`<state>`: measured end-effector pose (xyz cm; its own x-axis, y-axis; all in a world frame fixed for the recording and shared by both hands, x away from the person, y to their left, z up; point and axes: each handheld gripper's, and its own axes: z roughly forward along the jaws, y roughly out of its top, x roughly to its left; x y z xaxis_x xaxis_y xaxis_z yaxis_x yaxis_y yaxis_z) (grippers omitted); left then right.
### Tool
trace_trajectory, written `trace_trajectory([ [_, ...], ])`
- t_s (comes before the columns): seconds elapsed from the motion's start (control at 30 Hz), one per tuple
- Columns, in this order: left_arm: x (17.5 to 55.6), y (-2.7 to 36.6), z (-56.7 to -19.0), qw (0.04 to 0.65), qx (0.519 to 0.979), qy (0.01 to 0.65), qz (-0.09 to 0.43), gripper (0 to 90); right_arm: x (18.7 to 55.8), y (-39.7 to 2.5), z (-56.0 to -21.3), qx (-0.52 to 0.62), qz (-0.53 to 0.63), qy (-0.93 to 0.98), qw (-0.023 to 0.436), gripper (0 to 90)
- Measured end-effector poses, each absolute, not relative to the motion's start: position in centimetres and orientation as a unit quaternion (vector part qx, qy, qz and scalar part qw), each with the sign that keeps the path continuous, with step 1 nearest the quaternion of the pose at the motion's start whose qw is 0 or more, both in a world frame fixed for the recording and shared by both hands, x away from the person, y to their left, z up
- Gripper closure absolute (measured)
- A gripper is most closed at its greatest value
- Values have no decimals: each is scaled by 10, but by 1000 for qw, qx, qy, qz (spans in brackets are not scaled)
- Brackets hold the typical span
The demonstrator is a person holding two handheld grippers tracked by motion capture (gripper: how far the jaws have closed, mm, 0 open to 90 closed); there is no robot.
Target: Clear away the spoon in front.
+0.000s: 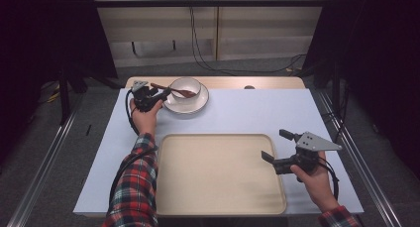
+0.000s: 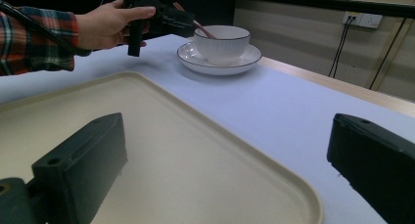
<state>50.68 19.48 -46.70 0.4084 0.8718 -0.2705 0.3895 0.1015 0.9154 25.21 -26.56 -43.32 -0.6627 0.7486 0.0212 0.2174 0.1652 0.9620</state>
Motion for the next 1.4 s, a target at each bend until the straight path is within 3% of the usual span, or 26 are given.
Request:
trace_trajectory([
  [0.13, 507, 194, -467, 558, 626, 499, 216, 402, 252, -266, -433, 334, 555, 723, 242, 7],
  [0.33, 507, 194, -465, 575, 613, 502, 203, 503, 253, -266, -433, 330, 553, 726, 242, 7],
  [0.37, 506, 194, -465, 577, 613, 500, 202, 560, 252, -266, -433, 332, 555, 723, 242, 7],
  [0.83, 506, 191, -458, 610, 586, 496, 197, 738, 252, -266, -433, 330, 557, 723, 243, 8],
  [1.4, 509, 182, -447, 631, 584, 475, 188, 814, 251, -265, -432, 324, 558, 726, 239, 8],
])
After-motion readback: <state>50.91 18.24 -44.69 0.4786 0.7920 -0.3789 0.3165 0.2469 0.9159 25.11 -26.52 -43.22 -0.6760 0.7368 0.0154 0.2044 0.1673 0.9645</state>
